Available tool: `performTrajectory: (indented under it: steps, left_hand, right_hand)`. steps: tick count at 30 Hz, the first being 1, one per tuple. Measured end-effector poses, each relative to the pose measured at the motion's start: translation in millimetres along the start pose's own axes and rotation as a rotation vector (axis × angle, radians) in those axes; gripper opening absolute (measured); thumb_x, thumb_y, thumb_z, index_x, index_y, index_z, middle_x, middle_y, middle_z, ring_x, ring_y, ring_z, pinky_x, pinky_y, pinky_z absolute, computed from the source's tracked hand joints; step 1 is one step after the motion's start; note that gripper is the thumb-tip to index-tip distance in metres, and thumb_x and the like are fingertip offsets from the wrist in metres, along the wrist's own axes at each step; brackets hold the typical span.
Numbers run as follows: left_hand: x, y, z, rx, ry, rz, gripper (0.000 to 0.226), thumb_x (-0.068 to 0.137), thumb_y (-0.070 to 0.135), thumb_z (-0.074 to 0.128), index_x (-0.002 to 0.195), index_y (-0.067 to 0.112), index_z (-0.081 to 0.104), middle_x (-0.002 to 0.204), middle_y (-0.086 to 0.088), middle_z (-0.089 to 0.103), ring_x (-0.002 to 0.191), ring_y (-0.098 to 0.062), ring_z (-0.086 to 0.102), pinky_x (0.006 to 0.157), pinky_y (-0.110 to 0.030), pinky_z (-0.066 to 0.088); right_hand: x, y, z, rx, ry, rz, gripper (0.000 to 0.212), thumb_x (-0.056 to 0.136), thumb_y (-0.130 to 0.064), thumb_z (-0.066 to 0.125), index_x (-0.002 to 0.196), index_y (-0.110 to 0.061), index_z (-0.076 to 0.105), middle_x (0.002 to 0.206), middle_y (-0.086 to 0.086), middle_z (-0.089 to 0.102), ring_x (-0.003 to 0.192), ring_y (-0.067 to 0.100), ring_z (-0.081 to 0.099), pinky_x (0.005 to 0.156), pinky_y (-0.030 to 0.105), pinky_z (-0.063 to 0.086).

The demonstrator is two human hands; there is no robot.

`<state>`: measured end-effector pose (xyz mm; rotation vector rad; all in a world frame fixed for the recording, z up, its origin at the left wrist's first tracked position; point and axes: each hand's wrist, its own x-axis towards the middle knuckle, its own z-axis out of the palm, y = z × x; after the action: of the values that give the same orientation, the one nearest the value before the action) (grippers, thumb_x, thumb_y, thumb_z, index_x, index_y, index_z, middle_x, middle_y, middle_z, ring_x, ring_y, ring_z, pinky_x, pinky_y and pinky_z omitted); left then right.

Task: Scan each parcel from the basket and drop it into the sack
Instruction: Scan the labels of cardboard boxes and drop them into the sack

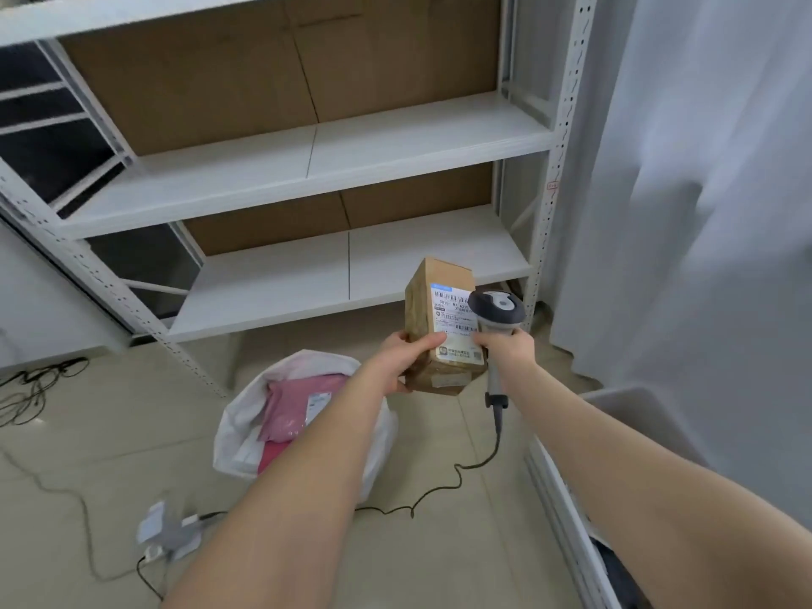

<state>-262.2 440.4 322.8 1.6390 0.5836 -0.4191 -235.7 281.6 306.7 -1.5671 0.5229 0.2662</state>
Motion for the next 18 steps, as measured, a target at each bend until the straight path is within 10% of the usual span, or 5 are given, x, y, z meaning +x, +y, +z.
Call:
performTrajectory:
  steps: [4, 18]
  left_hand:
    - [17.8, -19.8, -85.8, 0.02, 0.01, 0.005, 0.082, 0.067, 0.046, 0.082, 0.135, 0.018, 0.046, 0.119, -0.004, 0.063, 0.106, -0.025, 0.06, 0.091, -0.049, 0.052]
    - [123.6, -89.7, -287.0, 0.091, 0.028, -0.079, 0.072, 0.08, 0.035, 0.075, 0.139, 0.015, 0.041, 0.127, -0.007, 0.06, 0.075, -0.01, 0.057, 0.056, -0.024, 0.045]
  right_hand:
    - [-8.6, 10.6, 86.5, -0.008, -0.013, -0.005, 0.021, 0.082, -0.008, 0.073, 0.094, -0.014, 0.057, 0.098, 0.008, 0.066, 0.093, 0.027, 0.067, 0.088, 0.042, 0.056]
    - [29.5, 85.6, 306.3, 0.095, -0.063, 0.2, 0.02, 0.079, -0.002, 0.074, 0.095, 0.002, 0.065, 0.09, 0.015, 0.07, 0.078, 0.028, 0.068, 0.067, 0.038, 0.056]
